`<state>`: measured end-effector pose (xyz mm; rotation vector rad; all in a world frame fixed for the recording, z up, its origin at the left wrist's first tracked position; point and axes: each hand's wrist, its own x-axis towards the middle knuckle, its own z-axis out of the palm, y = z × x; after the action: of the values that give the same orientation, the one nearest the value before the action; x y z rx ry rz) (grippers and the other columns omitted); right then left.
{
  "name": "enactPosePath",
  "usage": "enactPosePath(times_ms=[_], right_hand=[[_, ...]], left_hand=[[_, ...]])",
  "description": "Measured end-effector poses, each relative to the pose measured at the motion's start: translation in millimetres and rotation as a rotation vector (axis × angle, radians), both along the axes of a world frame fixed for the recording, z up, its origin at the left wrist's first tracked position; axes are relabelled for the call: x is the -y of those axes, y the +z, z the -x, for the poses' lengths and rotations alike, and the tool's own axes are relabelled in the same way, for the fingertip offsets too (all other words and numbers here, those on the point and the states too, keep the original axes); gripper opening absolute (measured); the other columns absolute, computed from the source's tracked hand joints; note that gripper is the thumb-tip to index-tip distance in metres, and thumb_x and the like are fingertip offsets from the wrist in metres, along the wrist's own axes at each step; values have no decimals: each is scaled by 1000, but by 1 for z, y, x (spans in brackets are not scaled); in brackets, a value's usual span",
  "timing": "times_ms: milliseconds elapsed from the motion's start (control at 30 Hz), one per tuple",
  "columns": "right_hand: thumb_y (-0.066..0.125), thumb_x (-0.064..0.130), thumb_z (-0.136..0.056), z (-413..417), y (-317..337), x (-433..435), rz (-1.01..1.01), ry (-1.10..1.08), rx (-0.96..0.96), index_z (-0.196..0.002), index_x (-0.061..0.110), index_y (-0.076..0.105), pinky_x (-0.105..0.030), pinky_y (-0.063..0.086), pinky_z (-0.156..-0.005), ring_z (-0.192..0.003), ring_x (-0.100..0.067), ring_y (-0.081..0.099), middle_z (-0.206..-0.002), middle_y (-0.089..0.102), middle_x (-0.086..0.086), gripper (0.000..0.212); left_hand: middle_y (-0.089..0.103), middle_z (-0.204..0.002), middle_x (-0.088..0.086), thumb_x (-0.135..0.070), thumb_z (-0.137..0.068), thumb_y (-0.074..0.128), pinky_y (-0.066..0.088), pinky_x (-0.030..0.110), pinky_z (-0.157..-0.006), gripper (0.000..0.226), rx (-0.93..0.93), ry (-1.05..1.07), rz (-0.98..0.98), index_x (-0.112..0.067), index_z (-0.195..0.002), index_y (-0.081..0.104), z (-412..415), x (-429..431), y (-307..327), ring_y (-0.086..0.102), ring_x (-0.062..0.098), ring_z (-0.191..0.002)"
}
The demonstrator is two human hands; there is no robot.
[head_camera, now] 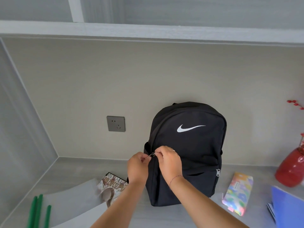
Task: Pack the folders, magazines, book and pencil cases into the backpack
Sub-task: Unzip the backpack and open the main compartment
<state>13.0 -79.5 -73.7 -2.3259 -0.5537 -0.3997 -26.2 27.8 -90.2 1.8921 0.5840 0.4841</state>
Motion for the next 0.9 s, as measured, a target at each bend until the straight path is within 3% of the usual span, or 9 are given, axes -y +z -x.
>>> enactPosePath(times_ms=[200,267,367,467,567,667,767,900], right_hand=[[58,18,-90,-4,17,8,-118,-19,-97,-87,17,68,-22,49,-70,-78,-11,61,-83,68,6,10],[59,17,-89,-4,17,9,-212,-39,-187,-84,18,68,-14,47,-63,-73,-7,62,-78,68,10,10],[60,15,-88,-2,14,11,-264,-35,-243,-83,19,69,-13,48,-62,-72,-6,63,-76,68,10,11],[61,16,-87,-1,11,15,-163,40,-165,-82,18,68,-21,52,-68,-73,-8,63,-80,69,8,9],[64,21,-85,3,8,16,-88,146,-157,-82,19,68,-20,51,-69,-71,-4,60,-82,68,8,6],[60,30,-88,9,9,11,-145,194,-222,-96,23,65,-16,53,-72,-77,-2,64,-85,70,9,12],[57,17,-90,10,12,4,-100,210,-240,-107,23,64,-22,54,-76,-80,-7,65,-88,71,6,20],[61,18,-87,9,12,-3,-110,165,-283,-98,19,68,-29,55,-78,-80,-12,65,-85,71,2,13]], left_hand=[[64,-71,-3,-17,-88,63,46,29,-59,12,23,1,-176,-15,-76,65,-2,3,8,59,15,-66],[62,-70,-5,-16,-88,63,42,25,-55,12,32,-1,-221,-15,-76,65,1,3,8,57,13,-64],[63,-67,-8,-15,-86,65,40,19,-55,16,36,-25,-87,-19,-70,65,6,2,6,58,10,-63],[68,-69,-3,-16,-86,66,46,21,-59,15,52,-49,120,-21,-72,68,9,-2,11,62,14,-67],[70,-72,-5,-15,-86,64,47,20,-60,16,97,-63,157,-24,-74,69,7,-4,24,64,8,-67],[71,-76,-7,-10,-87,62,47,14,-60,21,91,-122,185,-25,-75,70,7,-1,30,64,4,-70],[70,-75,-8,-10,-88,63,43,4,-53,18,108,-111,176,-23,-78,72,11,-2,27,61,-4,-64],[72,-77,-10,-9,-87,64,45,4,-58,17,116,-127,195,-20,-81,75,18,-4,23,63,-6,-68]])
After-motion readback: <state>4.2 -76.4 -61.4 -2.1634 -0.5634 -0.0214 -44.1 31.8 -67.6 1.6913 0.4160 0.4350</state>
